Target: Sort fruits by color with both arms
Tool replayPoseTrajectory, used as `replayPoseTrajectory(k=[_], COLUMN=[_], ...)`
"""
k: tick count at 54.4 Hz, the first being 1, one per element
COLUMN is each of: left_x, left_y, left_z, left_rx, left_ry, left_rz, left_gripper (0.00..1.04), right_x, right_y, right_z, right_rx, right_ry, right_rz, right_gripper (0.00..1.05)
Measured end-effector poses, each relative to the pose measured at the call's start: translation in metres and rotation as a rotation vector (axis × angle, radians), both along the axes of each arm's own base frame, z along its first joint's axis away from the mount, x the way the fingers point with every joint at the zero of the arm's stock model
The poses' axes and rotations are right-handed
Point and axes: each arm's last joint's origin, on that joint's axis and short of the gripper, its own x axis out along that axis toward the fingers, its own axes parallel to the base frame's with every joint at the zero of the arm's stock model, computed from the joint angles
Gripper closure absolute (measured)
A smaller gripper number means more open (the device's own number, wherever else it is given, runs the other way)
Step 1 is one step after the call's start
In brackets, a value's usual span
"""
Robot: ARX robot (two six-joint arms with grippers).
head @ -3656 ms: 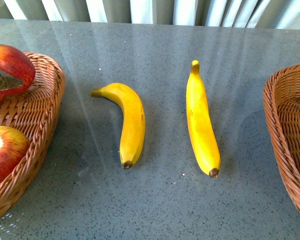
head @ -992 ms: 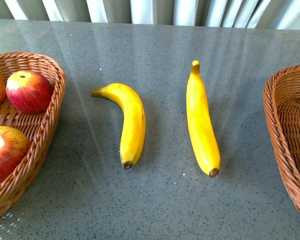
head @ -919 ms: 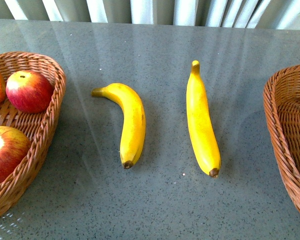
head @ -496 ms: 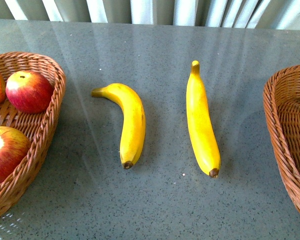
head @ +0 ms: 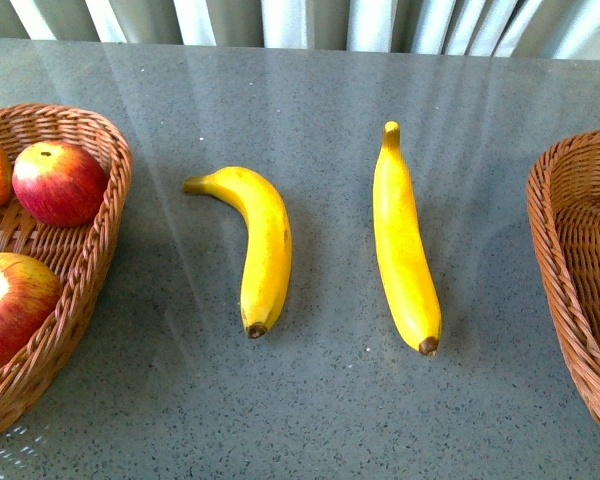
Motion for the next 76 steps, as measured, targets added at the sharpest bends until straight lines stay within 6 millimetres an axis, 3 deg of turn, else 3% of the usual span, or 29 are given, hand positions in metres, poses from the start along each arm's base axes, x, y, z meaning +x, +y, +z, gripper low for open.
replayPoseTrajectory(k=[13,14,42,48,63,70,76], left_x=[0.0,0.0,0.0,0.0,0.0,0.0,0.0], left_y=[0.0,0.0,0.0,0.0,0.0,0.0,0.0], left_z=[0.0,0.0,0.0,0.0,0.0,0.0,0.0], left_rx=[0.0,0.001,0.0,0.0,0.0,0.0,0.0], left_ry=[0.0,0.0,0.0,0.0,0.0,0.0,0.0], left_rz=[0.0,0.0,0.0,-0.001,0.0,0.0,0.0], left_gripper=[0.09,0.08,0.09,0.09,0.09,0.09,0.09], right_x=[0.0,0.0,0.0,0.006,0.065,0.103,0.151], right_y=[0.0,0.0,0.0,-0.003,-0.014,-0.008,0.005], right_z=[0.0,0.0,0.0,0.003,0.045,0.046,0.033], right_rx=[0.0,0.0,0.0,0.107,0.06,0.023,-0.03], right_ry=[0.0,0.0,0.0,0.314,0.287,0.315,0.392], right_rz=[0.0,0.0,0.0,0.123,0.16,0.223,0.287], right_gripper=[0.09,0.09,0.09,0.09,0.09,0.09,0.09])
